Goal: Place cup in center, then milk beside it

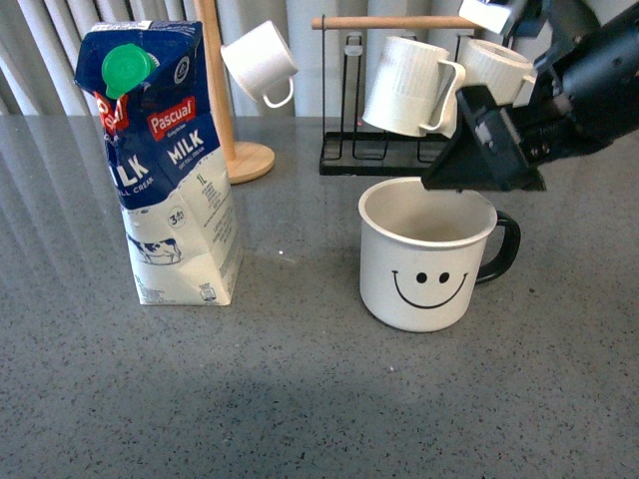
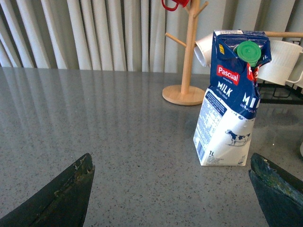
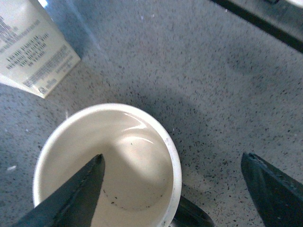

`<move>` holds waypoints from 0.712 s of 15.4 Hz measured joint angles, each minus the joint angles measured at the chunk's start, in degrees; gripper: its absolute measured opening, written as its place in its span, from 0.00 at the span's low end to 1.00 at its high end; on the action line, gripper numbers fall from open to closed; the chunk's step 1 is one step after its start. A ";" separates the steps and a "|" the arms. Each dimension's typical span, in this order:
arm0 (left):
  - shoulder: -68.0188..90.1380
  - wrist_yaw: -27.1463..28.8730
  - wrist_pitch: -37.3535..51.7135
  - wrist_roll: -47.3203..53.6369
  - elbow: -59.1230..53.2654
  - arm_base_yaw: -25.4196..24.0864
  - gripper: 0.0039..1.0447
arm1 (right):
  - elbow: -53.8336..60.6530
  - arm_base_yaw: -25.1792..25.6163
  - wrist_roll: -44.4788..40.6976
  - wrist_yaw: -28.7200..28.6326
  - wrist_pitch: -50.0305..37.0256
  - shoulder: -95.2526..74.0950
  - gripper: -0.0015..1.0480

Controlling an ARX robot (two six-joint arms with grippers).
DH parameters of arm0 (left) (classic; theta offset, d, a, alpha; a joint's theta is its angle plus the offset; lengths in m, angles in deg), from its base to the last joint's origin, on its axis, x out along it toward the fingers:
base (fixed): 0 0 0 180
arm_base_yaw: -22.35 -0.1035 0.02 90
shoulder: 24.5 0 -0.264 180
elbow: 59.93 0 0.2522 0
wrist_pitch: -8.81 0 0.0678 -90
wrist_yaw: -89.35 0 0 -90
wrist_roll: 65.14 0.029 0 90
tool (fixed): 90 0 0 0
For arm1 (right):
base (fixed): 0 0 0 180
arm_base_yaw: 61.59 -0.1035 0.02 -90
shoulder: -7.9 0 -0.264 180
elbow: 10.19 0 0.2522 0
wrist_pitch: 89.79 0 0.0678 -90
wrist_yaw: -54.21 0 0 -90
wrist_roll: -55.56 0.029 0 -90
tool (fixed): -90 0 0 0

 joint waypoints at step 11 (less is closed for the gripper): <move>0.00 0.00 0.00 0.00 0.00 0.00 0.94 | 38.29 15.34 24.92 -3.41 -39.74 47.28 0.94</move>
